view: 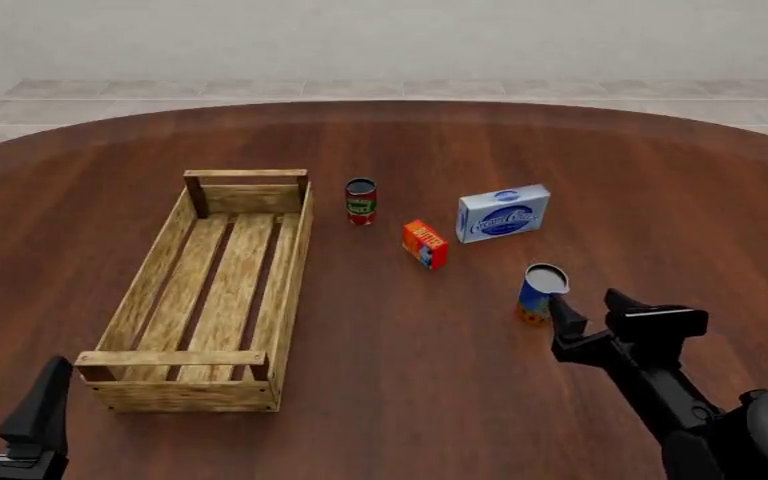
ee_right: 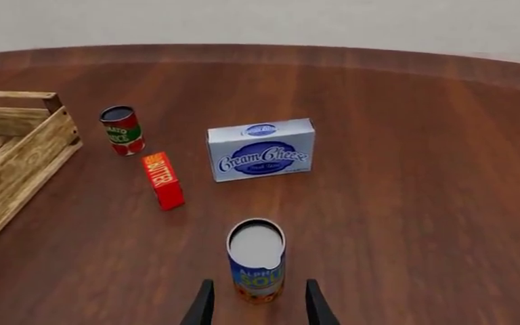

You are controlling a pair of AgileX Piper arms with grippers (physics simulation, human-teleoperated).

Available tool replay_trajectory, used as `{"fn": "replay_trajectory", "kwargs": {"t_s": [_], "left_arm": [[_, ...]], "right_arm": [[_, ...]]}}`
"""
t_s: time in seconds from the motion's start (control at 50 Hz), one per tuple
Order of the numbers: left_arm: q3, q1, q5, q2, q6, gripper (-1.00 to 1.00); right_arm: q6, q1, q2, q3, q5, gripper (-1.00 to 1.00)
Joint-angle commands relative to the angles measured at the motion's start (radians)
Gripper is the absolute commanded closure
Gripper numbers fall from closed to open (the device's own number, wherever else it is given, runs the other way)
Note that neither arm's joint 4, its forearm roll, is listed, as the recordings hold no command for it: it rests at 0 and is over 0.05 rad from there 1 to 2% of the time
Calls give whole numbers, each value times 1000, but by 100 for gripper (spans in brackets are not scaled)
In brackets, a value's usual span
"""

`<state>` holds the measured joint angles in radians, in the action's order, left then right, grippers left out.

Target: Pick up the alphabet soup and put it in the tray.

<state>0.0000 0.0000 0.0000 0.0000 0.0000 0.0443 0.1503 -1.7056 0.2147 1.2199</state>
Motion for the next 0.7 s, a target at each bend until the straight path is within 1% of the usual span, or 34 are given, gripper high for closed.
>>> {"fn": "replay_trajectory", "kwargs": {"t_s": [0.02,0.7], "left_arm": [[0,0,0,0,0,-100],[0,0,0,0,0,-100]], "right_arm": [[-6,0,-31,25,0,-100],[-20,4,-145,112,0,-100]]}}
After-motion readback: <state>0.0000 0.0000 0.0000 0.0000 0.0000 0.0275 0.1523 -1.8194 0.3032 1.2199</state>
